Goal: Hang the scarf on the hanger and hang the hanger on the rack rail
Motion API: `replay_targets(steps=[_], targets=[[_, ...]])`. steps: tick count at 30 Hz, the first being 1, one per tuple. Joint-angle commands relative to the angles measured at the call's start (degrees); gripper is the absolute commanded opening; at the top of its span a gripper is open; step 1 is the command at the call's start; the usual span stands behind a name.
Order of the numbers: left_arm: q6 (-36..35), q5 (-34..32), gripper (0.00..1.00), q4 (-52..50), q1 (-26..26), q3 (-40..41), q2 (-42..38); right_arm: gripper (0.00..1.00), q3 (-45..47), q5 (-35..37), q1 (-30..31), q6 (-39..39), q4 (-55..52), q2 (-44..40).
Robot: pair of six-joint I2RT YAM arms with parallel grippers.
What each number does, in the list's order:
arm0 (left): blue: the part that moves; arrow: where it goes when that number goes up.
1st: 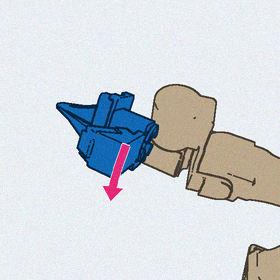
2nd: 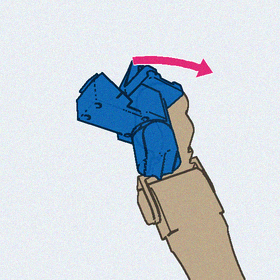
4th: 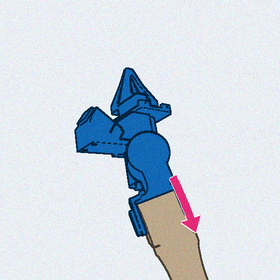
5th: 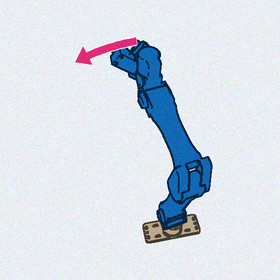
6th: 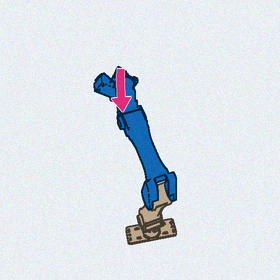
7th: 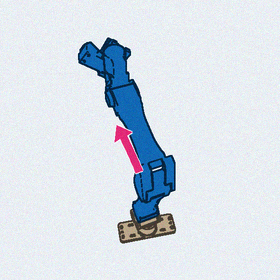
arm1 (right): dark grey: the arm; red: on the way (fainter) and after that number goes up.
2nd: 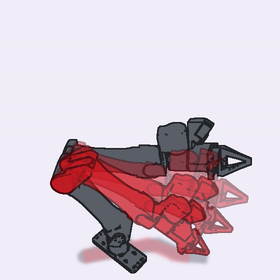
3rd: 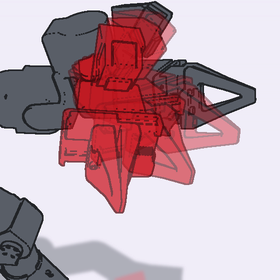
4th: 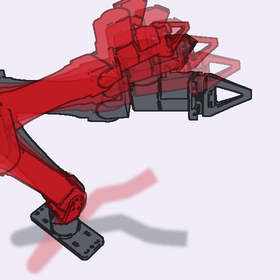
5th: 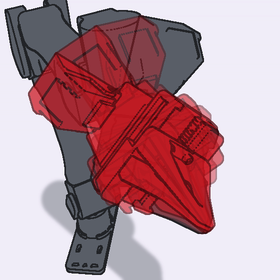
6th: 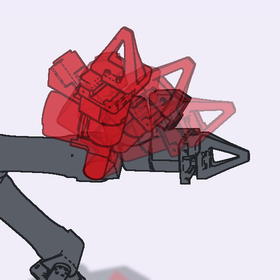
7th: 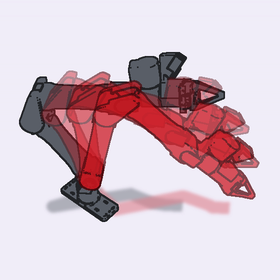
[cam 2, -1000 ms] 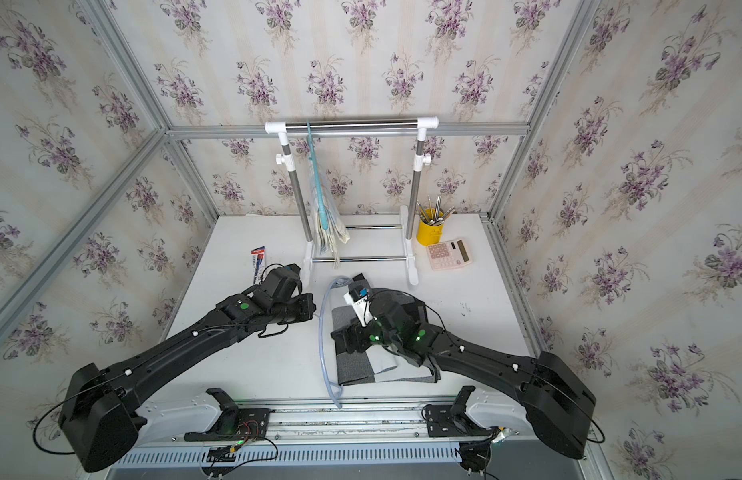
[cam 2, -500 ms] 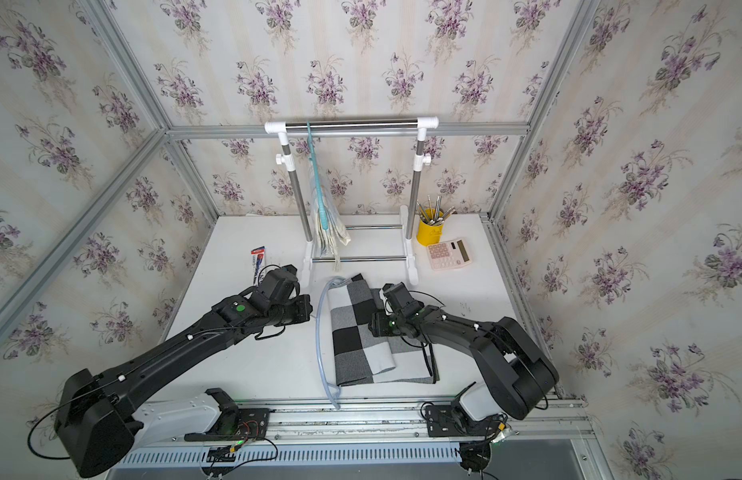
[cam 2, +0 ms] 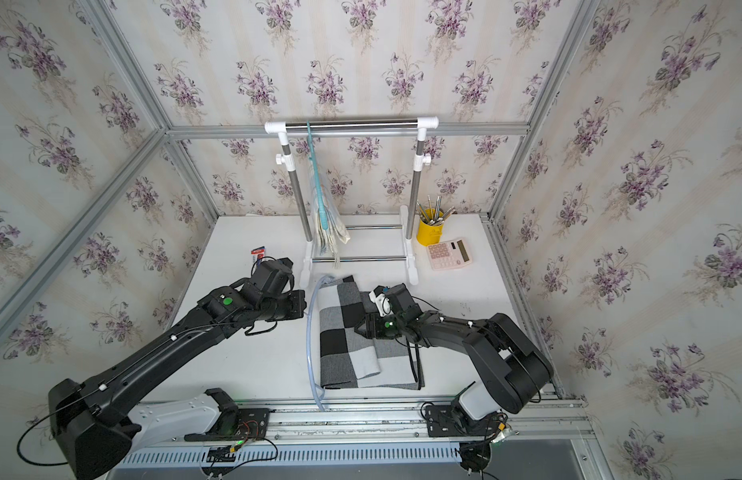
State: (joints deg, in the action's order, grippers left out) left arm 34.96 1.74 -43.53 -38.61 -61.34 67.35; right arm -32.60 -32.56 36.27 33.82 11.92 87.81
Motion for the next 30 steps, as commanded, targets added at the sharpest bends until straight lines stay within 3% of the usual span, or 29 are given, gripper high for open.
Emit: replay_targets(steps=[1,12,19,25,30], targets=[[-2.63,-0.34,0.00,-4.01,0.03,-2.90,-0.22,0.60,0.19,-5.89,0.03,4.44,7.21,1.65],[-4.84,-1.30,0.00,-7.73,0.03,-7.70,-0.29,0.58,2.25,-11.47,0.03,12.15,20.18,8.66],[-4.84,-0.88,0.00,-7.04,0.03,-7.54,0.37,0.36,3.60,-15.11,0.05,15.91,28.15,12.61],[-5.20,-0.28,0.00,-7.44,0.03,-8.83,0.97,0.28,4.36,-18.20,0.12,19.65,35.66,15.86],[-5.63,1.32,0.00,-8.99,0.03,-11.70,1.33,0.08,5.19,-20.01,0.31,22.35,40.84,15.86]])
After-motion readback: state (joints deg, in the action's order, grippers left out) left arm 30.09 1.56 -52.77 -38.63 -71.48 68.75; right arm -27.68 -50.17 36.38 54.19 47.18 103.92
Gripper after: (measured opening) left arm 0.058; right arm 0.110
